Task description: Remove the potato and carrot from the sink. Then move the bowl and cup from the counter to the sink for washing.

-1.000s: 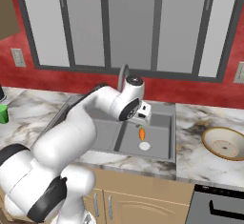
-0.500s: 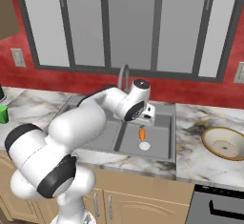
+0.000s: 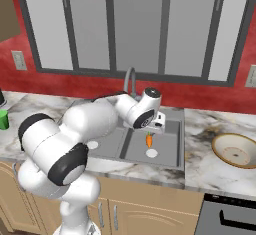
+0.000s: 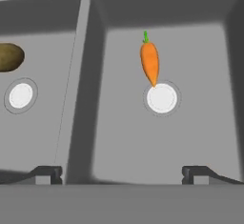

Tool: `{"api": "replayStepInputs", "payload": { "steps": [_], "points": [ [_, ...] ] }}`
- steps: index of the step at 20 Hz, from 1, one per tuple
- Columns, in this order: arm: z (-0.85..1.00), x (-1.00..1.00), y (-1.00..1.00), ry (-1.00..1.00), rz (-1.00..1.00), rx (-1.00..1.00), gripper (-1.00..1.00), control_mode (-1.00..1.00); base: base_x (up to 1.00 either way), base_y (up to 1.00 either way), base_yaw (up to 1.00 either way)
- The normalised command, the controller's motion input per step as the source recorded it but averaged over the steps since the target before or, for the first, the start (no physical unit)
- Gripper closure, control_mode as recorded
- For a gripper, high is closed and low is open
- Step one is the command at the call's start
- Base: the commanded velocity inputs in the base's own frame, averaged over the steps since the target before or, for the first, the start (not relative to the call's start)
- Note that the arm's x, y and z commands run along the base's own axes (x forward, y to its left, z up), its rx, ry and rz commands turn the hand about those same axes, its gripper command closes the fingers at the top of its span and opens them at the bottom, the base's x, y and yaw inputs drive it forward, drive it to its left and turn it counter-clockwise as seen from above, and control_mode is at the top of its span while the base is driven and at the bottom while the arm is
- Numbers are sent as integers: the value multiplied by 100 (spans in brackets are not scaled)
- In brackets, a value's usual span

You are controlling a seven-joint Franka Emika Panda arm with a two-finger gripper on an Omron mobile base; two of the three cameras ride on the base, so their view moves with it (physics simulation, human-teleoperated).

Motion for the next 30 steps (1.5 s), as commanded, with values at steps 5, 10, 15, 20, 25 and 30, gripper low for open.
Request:
{"api": "replayStepInputs", "payload": {
  "steps": [5, 10, 15, 20, 25, 30],
  "points": [
    [-23, 31, -7, 0, 0, 0, -100, -100, 0, 0, 0],
    [-24, 26, -6, -1, 0, 0, -100, -100, 0, 0, 0],
    [-25, 25, -1, -6, 0, 0, -100, -100, 0, 0, 0],
    [-24, 26, -3, -7, 0, 0, -100, -100, 0, 0, 0],
    [-22, 25, -6, -2, 0, 0, -100, -100, 0, 0, 0],
    [-19, 27, -8, 0, 0, 0, -100, -100, 0, 0, 0]
  ]
}}
